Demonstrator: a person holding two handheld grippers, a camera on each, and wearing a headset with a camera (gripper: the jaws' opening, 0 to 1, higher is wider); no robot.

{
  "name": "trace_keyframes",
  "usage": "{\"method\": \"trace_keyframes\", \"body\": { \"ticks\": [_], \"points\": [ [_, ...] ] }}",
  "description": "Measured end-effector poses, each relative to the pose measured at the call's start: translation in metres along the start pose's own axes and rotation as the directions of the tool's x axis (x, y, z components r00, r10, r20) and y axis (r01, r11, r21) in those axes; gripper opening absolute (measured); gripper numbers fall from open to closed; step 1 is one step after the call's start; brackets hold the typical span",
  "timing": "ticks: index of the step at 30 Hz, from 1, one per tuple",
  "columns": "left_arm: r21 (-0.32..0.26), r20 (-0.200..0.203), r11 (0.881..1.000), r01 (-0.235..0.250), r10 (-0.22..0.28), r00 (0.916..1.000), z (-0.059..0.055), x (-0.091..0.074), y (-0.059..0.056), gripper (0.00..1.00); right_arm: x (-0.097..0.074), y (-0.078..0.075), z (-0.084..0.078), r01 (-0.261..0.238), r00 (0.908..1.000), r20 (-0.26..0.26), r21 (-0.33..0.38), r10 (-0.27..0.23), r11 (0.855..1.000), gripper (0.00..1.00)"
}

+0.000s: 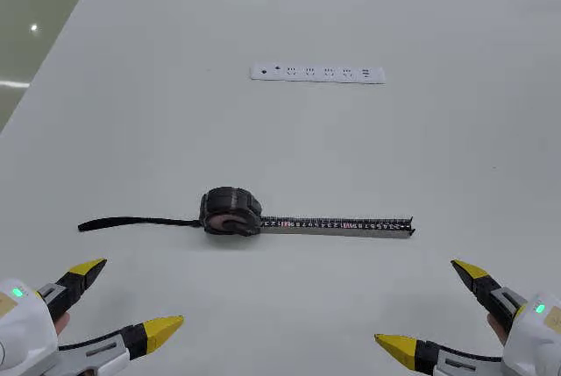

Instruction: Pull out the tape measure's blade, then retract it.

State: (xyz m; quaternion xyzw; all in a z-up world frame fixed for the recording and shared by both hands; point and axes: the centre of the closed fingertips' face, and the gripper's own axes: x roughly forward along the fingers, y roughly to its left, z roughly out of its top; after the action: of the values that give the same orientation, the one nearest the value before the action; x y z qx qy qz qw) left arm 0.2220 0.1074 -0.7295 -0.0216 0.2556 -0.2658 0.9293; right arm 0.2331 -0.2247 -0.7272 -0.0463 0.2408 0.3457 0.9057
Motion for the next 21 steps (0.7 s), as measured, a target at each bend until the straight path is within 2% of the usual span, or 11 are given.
{"method": "trace_keyframes", "body": {
  "ticks": [8,21],
  "points": [
    [0.001,0.002,1.0,0.007,-0.007,1.0,0.0009,0.0014,-0.0012,0.85,-0.0002,-0.0015,-0.0007,0.01,1.0,0.002,0.004,-0.01,1.0,0.96],
    [0.009,-0.001,1.0,0.019,-0.019,0.9998,0.002,0.0038,-0.0047,0.84,0.0021,0.0045,-0.0016,-0.009,0.9998,-0.015,-0.025,0.009,1.0,0.96]
  ]
}}
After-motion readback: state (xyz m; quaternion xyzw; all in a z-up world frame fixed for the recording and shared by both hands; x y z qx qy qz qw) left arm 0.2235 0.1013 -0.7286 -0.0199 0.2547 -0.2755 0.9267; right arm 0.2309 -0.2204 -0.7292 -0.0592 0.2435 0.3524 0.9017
